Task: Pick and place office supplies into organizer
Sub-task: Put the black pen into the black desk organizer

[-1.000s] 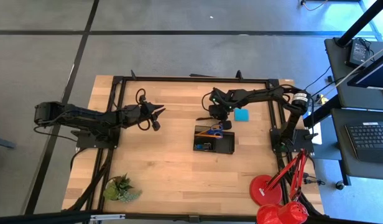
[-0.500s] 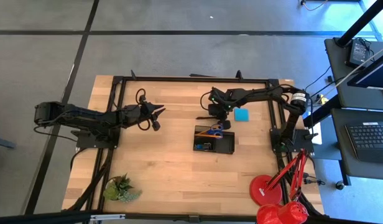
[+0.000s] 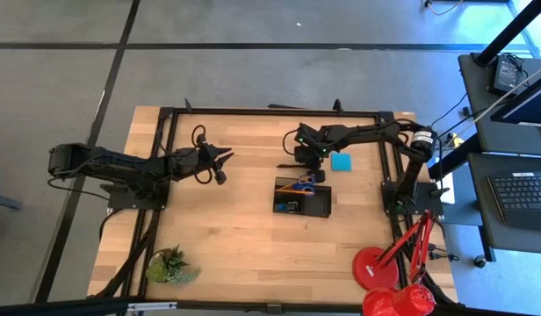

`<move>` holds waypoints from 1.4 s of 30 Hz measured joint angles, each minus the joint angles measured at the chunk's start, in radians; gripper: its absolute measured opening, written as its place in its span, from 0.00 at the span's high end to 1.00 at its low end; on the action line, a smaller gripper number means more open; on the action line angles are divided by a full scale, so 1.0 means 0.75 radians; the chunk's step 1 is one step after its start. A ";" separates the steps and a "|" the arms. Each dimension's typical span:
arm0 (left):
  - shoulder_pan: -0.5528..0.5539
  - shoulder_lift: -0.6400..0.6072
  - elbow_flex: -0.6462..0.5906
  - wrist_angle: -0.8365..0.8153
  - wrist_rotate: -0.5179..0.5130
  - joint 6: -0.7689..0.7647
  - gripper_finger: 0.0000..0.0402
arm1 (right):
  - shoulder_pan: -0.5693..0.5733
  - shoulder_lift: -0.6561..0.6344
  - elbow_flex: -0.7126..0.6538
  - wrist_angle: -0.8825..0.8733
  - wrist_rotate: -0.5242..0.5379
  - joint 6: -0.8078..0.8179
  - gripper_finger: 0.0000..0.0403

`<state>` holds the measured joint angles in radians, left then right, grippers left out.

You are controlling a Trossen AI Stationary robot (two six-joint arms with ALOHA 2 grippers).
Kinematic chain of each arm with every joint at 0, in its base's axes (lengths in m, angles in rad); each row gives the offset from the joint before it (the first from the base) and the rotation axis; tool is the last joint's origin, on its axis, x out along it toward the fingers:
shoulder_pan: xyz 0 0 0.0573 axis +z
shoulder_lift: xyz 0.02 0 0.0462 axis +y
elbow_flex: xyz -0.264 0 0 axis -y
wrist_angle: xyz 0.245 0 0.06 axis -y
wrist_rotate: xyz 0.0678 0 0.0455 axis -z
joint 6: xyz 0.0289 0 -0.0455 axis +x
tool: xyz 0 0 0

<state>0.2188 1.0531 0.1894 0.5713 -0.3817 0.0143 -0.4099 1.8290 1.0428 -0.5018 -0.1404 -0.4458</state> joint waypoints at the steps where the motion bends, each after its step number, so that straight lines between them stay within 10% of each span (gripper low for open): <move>1: 0.001 0.000 0.000 0.000 0.000 0.000 0.82 | 0.000 0.000 0.000 0.000 -0.001 0.000 0.91; 21: 0.000 0.000 0.000 0.000 0.000 0.000 0.82 | 0.003 -0.049 0.005 0.022 -0.001 0.070 0.91; 42: 0.001 0.000 0.000 0.001 0.001 0.000 0.82 | 0.003 -0.473 0.007 0.109 0.091 0.177 0.91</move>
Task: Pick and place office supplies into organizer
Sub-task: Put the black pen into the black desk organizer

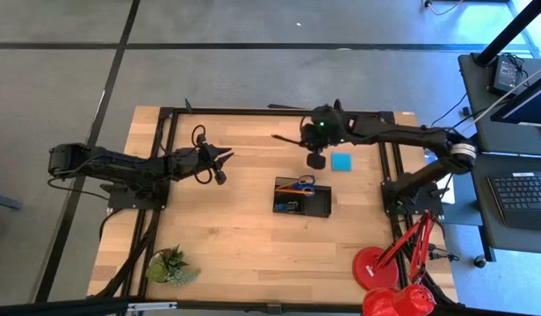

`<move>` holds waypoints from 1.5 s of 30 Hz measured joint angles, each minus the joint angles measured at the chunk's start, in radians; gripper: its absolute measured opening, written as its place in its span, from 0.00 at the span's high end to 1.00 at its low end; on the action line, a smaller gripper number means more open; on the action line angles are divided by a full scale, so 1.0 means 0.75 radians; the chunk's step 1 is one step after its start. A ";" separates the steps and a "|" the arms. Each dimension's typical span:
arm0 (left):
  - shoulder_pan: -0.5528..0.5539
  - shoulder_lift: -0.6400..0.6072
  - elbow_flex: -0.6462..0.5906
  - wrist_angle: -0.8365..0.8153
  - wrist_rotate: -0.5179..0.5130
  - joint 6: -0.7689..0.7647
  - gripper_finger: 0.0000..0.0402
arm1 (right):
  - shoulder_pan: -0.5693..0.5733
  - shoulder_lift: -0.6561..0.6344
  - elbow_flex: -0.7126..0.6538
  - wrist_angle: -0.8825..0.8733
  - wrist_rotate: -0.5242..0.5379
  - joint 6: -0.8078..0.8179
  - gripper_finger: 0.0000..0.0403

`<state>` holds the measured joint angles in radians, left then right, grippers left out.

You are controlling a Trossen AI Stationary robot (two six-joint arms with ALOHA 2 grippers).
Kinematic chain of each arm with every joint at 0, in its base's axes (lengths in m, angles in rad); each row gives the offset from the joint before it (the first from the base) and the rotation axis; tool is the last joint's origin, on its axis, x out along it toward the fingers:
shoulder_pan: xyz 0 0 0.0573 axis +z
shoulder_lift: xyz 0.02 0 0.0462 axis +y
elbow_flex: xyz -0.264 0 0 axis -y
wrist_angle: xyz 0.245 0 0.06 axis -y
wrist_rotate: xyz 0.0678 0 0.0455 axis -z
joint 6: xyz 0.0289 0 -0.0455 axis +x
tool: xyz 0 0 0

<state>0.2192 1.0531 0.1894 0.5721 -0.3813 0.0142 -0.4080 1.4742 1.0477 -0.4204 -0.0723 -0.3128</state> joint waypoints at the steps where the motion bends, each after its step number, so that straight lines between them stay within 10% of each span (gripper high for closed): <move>1: 0.000 0.000 0.001 0.000 0.000 0.000 0.82 | 0.000 -0.019 0.000 0.013 -0.002 0.013 0.91; 32: -0.001 0.000 0.000 0.295 -0.075 -0.084 0.82 | 0.436 -0.082 -0.038 0.378 -0.049 0.449 0.91; 41: -0.050 0.003 0.000 0.510 0.455 -0.159 0.82 | 0.523 -0.082 -0.205 0.760 0.051 0.443 0.91; 45: -0.135 0.035 0.009 0.549 0.466 -0.011 0.82 | 0.533 -0.082 -0.288 0.988 0.050 0.440 0.91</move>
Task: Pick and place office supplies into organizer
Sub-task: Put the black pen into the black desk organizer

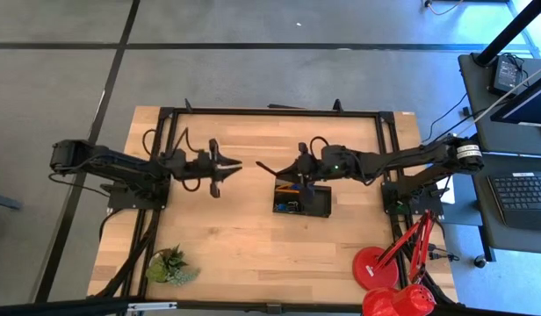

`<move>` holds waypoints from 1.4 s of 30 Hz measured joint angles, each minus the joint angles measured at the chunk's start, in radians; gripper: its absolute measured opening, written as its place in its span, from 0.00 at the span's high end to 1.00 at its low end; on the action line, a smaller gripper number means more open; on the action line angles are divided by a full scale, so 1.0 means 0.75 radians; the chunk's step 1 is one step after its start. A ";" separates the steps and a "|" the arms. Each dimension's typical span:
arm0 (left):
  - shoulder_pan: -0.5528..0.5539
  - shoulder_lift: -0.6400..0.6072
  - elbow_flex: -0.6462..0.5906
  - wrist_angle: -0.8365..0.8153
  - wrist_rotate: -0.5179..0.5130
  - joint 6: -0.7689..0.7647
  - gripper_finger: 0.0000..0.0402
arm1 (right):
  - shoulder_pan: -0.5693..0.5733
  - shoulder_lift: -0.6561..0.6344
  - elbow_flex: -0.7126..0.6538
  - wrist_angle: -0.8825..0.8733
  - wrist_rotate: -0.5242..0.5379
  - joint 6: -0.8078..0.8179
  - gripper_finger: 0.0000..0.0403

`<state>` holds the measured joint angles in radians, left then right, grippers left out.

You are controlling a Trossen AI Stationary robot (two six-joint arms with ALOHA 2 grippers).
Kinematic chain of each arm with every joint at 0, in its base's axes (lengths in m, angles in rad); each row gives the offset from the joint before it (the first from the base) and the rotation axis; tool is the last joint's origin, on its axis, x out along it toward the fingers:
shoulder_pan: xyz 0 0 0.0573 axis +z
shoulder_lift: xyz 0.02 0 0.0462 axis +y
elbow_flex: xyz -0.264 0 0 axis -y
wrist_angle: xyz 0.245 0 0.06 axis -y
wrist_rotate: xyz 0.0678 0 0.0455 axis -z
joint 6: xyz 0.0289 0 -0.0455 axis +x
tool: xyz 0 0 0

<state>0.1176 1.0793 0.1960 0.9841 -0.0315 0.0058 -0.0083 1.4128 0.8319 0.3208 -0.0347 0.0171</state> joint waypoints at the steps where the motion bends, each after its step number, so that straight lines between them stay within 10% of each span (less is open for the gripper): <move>1: -0.019 0.015 0.007 0.000 -0.001 0.032 0.81 | 0.001 0.000 -0.016 0.045 0.000 -0.001 0.91; 16: -0.114 0.344 0.304 0.000 -0.125 0.108 0.52 | 0.055 0.001 -0.091 0.174 0.053 -0.046 0.91; 42: -0.152 0.407 0.411 0.188 -0.015 0.020 0.52 | 0.055 0.001 -0.091 0.148 0.081 -0.096 0.91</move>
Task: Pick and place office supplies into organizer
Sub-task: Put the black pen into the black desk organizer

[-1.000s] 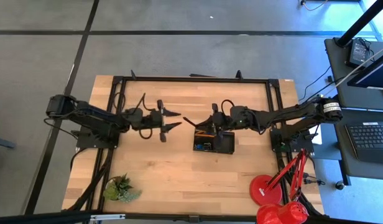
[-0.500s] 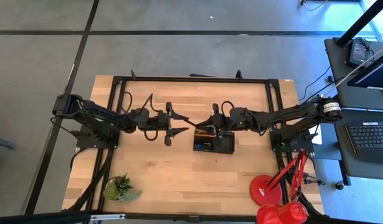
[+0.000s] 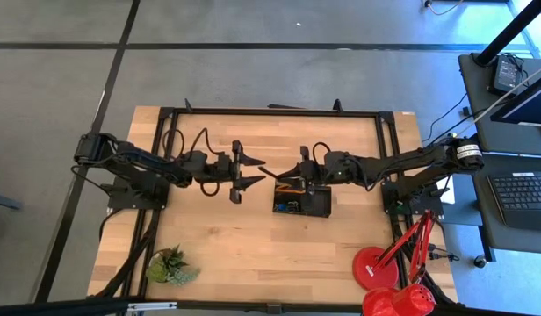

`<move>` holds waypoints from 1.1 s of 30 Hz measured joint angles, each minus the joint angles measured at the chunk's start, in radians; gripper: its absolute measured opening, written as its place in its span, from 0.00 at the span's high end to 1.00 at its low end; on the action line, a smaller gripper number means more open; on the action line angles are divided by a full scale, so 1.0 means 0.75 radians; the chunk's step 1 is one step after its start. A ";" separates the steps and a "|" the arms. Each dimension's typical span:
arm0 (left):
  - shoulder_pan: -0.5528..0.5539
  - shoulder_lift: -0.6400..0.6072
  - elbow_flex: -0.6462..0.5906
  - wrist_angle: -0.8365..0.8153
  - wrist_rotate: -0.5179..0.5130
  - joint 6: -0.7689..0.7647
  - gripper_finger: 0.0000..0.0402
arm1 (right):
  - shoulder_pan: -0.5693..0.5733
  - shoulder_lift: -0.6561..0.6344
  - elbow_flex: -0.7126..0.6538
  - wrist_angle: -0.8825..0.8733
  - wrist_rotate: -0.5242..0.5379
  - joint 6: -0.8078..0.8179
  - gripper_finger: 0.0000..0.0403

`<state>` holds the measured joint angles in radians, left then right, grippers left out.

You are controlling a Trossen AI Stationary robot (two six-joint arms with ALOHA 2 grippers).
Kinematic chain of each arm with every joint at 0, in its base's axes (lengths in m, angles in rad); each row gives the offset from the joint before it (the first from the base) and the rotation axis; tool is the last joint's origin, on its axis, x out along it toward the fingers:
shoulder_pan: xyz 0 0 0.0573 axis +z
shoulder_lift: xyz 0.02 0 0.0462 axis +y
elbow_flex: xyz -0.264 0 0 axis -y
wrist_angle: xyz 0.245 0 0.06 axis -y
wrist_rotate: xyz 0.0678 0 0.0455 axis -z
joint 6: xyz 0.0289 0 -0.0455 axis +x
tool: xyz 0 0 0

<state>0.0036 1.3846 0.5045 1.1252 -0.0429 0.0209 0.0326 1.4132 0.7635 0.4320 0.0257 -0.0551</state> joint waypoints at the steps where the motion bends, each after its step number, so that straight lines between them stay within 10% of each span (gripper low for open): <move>1: 0.000 0.000 0.000 0.008 0.000 0.000 0.52 | 0.000 0.001 0.000 -0.002 0.000 0.000 0.91; 33: -0.003 0.032 0.079 -0.080 -0.003 0.001 0.71 | -0.001 0.080 0.000 0.106 0.000 -0.034 0.91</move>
<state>0.0017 1.4086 0.5640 1.0655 -0.0449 0.0216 0.0322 1.4734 0.7635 0.5117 0.0257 -0.0803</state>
